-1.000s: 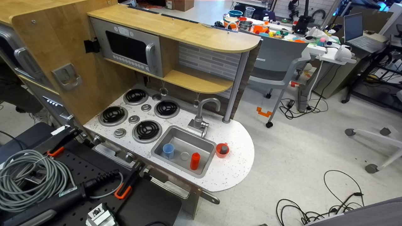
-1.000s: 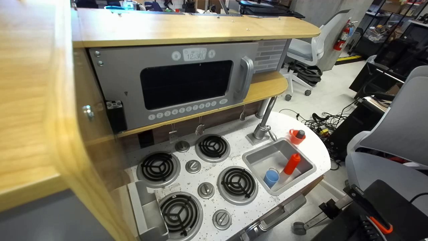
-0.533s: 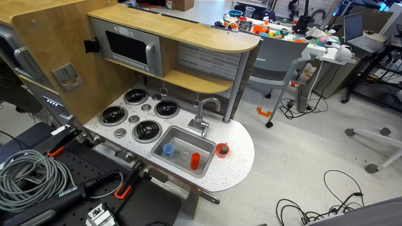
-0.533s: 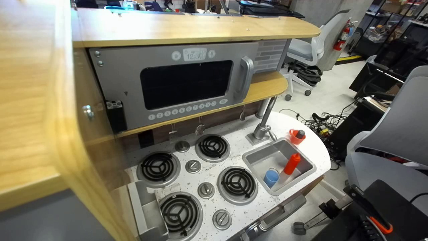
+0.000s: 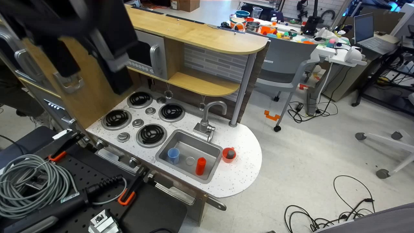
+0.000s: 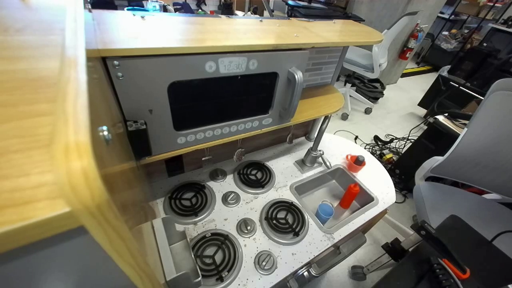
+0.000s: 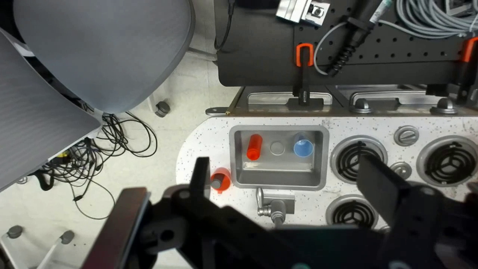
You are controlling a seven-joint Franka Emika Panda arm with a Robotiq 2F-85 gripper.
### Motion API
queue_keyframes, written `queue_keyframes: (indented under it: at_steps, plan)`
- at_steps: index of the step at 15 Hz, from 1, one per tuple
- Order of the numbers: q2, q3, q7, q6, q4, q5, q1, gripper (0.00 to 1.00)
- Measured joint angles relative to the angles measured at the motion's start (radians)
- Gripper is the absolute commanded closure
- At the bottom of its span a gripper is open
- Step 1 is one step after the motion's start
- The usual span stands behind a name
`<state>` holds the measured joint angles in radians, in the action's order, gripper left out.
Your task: Put the sauce bottle in the blue cup
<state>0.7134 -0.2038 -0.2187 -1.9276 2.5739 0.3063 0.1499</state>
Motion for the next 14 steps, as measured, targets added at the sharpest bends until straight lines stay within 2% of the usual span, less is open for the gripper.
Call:
queue_keyframes:
  at_steps: [6, 11, 14]
  plan:
    - [-0.252, -0.070, -0.072, -0.294, 0.090, 0.082, 0.013, 0.00]
    - [-0.534, -0.076, -0.091, -0.555, 0.123, 0.153, 0.055, 0.00]
    - [-0.723, -0.077, -0.070, -0.658, 0.097, 0.196, 0.089, 0.00]
